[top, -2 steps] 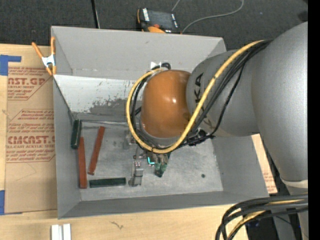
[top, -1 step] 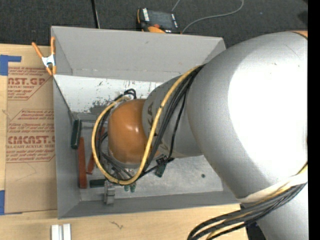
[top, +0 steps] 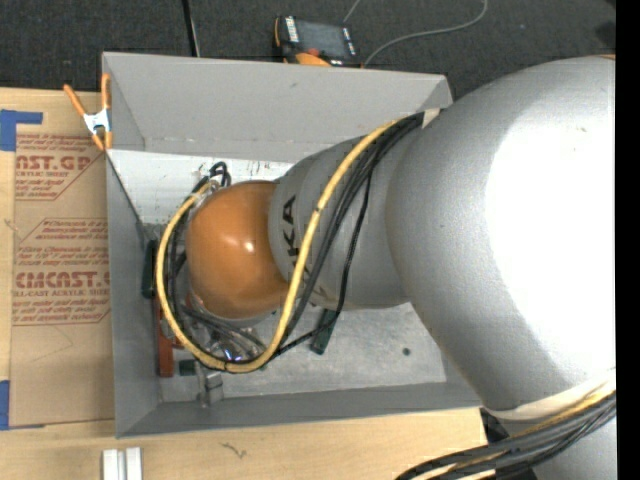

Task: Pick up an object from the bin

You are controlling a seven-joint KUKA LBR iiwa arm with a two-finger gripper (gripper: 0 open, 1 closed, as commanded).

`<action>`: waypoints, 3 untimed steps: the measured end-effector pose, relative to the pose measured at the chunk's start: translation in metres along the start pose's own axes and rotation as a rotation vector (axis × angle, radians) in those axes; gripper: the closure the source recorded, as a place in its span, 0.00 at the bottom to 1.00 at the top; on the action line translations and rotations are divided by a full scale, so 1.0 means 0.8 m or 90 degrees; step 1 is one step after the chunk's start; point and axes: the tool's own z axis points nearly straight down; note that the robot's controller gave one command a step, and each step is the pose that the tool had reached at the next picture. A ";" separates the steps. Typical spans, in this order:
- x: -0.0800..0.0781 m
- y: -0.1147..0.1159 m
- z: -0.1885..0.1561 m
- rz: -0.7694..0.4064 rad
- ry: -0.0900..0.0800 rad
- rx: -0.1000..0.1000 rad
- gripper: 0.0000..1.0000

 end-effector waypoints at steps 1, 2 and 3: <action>0.010 -0.024 0.001 0.086 0.002 0.001 0.00; 0.016 -0.045 0.037 0.155 -0.004 0.001 0.00; 0.014 -0.044 0.036 0.155 -0.003 0.000 0.00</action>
Offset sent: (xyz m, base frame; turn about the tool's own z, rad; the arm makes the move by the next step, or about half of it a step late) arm -0.0005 -0.0217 -0.0003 0.1361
